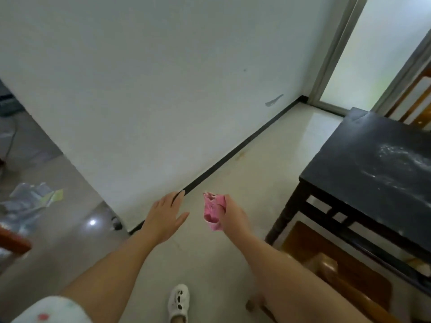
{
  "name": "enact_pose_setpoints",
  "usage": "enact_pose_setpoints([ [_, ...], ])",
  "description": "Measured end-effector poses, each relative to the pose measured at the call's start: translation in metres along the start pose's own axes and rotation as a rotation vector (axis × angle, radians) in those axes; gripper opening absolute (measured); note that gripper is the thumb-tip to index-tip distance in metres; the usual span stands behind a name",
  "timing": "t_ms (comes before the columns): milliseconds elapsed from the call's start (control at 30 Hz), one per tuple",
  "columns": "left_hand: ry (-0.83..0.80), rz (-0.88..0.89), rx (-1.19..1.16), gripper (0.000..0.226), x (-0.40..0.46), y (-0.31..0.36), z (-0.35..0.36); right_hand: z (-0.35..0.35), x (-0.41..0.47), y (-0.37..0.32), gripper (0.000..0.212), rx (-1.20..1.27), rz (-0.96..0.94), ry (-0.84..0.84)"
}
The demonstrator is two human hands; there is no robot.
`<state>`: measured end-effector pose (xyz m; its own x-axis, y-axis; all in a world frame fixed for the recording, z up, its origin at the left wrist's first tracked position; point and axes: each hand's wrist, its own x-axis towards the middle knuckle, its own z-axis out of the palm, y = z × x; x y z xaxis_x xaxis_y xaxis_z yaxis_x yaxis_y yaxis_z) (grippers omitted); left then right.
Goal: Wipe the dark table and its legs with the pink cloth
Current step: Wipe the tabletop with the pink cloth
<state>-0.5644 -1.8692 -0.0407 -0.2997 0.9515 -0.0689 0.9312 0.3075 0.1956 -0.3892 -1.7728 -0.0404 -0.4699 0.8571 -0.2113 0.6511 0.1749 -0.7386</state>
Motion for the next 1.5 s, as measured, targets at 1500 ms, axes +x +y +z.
enact_pose_setpoints([
  [1500, -0.435, 1.949, 0.317, 0.087, 0.668, 0.657, 0.074, -0.424, 0.248, 0.281, 0.016, 0.714, 1.271, 1.714],
])
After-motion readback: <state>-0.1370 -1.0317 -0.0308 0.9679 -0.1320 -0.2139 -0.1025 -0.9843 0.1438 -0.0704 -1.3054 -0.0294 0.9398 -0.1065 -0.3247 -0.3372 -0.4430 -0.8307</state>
